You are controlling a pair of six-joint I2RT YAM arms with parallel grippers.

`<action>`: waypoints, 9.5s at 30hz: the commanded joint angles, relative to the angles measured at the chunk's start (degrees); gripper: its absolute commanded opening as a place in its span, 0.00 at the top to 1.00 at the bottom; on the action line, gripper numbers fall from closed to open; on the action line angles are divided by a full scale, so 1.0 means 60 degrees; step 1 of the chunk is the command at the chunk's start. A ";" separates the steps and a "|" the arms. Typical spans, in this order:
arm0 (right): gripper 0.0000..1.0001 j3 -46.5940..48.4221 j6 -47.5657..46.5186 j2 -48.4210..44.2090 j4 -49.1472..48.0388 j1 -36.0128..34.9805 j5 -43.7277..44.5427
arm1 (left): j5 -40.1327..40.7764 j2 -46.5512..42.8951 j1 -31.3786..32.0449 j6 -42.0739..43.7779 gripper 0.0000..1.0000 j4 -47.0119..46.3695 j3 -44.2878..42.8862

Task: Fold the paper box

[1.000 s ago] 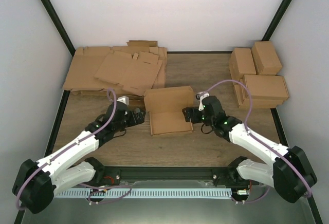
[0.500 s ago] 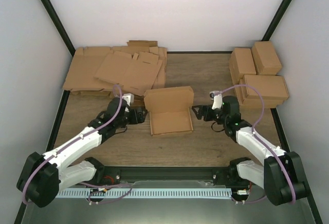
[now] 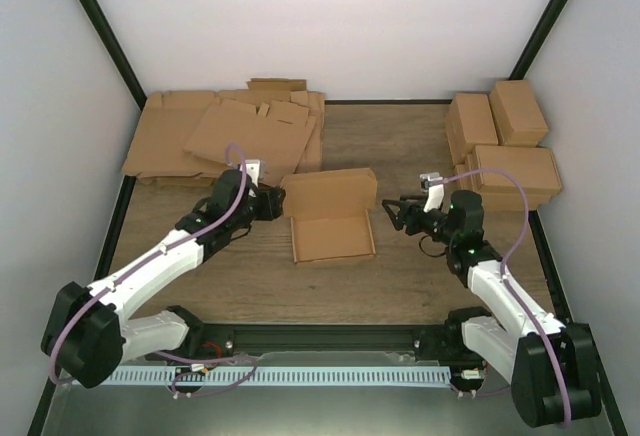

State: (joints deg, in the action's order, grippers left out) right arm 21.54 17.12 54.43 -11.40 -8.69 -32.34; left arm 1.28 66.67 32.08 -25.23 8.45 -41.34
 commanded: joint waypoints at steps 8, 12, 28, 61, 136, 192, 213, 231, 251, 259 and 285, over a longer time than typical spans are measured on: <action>0.36 0.1136 -0.0445 0.0712 0.0268 -0.0223 0.0442 | -0.0316 -0.0614 -0.0043 0.0353 0.44 -0.0991 0.0551; 0.34 0.1840 -0.0743 0.1537 0.0448 -0.0548 0.0899 | -0.0448 -0.0190 -0.0043 0.0541 0.49 -0.0630 0.0174; 0.48 0.3202 -0.1759 0.3584 0.0530 -0.1453 0.1348 | -0.1248 0.0906 -0.0043 0.1541 0.59 -0.0575 -0.0459; 0.31 0.1105 0.0733 0.0893 0.2527 -0.2053 0.2575 | -0.2841 -0.1000 -0.0073 -0.3315 0.40 -0.1066 0.2792; 0.61 0.0232 0.1474 0.2422 0.1997 -0.3415 0.2766 | 0.3399 0.5795 0.3361 -0.2709 0.61 0.3068 -0.2424; 0.55 0.0805 0.1058 0.2693 0.2624 -0.3415 0.3393 | 0.3381 0.5104 0.2931 -0.1881 0.37 0.2705 -0.2268; 0.30 0.4383 -0.0204 0.2523 0.4626 -0.2221 0.4633 | 0.0000 0.2051 -0.0051 -0.0160 0.21 0.2772 -0.3057; 0.40 0.5677 -0.0800 0.3799 0.5084 -0.2214 0.4142 | -0.1362 0.3303 -0.0153 0.0637 0.31 0.2474 -0.3958; 0.53 0.5536 -0.0132 0.3896 0.5027 -0.2306 0.3320 | -0.2366 0.3465 -0.0067 0.0331 0.61 0.2061 -0.3707; 0.53 0.5332 0.0331 0.3831 0.4815 -0.2712 0.3260 | -0.2614 0.3286 0.0217 -0.0065 0.63 0.1714 -0.3281; 0.68 0.4388 0.1197 0.3022 0.4557 -0.3067 0.3554 | -0.1181 0.2698 0.1150 -0.1049 0.78 0.1424 -0.2437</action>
State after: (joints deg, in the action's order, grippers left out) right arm 49.47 21.37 74.74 17.50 -25.02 -9.02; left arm -5.37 84.77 36.77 -28.47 20.69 -58.02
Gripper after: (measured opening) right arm 0.333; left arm 0.225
